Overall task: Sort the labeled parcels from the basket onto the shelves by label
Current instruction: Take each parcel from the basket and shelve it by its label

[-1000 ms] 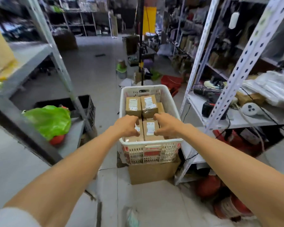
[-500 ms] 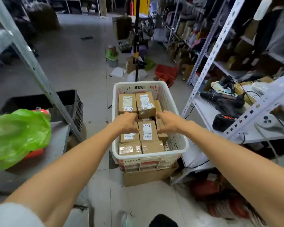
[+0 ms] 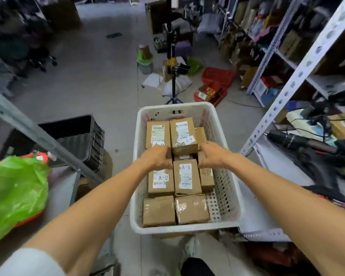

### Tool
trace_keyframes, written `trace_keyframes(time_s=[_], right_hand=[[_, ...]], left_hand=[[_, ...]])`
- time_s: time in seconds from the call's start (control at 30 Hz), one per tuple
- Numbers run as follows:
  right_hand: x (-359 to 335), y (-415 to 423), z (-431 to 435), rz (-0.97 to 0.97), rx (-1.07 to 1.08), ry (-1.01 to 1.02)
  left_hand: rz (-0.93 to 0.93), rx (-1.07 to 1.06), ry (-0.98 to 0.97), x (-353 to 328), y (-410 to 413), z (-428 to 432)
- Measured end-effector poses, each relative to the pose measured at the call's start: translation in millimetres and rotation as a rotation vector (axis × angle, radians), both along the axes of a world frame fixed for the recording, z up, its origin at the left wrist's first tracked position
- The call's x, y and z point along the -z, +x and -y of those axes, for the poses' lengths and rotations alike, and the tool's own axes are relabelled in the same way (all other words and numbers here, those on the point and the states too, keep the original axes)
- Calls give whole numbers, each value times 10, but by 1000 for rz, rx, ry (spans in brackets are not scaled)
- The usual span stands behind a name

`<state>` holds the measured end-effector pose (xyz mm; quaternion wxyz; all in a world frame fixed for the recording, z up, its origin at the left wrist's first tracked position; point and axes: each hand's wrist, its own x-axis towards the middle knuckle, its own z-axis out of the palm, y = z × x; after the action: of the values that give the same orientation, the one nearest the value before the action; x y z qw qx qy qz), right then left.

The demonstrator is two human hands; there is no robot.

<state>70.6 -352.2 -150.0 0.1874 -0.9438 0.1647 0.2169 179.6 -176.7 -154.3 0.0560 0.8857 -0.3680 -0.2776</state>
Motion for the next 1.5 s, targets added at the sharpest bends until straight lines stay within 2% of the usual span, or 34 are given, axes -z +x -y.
trace_keyframes(time_s=[0.2,0.43,0.67,0.8,0.93,1.03,1.17,1.27,1.37,1.43,1.5], right_hand=[[137,502,341,49,-24,87],[491,862,614,-24,-4,95],[1101,1295,922,-145,54,104],[1547,1630,1106,-116,108,107],[1995,1825,1252,-129,213,74],[2295,1946,1311,-104,319,108],[2587,1987,1315,-69,502,283],[2672,1992,1327,-36,605,419],[2713,1977,1374,17,787,557],[2731,1931,1343,38,824,574],[2717,1877,1298,50,849,576]], left_hand=[[-33,-12,55,196,243,396],[-48,3,99,523,639,661],[-131,-38,54,1089,1270,1018],[-223,-93,-9,1492,1556,1307],[-263,-123,10,1890,1676,1558],[-194,-229,47,2134,1681,1658],[-192,-394,116,2367,1595,1826],[-267,-517,150,2380,1616,1943],[-453,-673,90,2325,1745,1959],[-555,-775,47,2311,1734,1923],[-543,-840,21,2279,1656,1914]])
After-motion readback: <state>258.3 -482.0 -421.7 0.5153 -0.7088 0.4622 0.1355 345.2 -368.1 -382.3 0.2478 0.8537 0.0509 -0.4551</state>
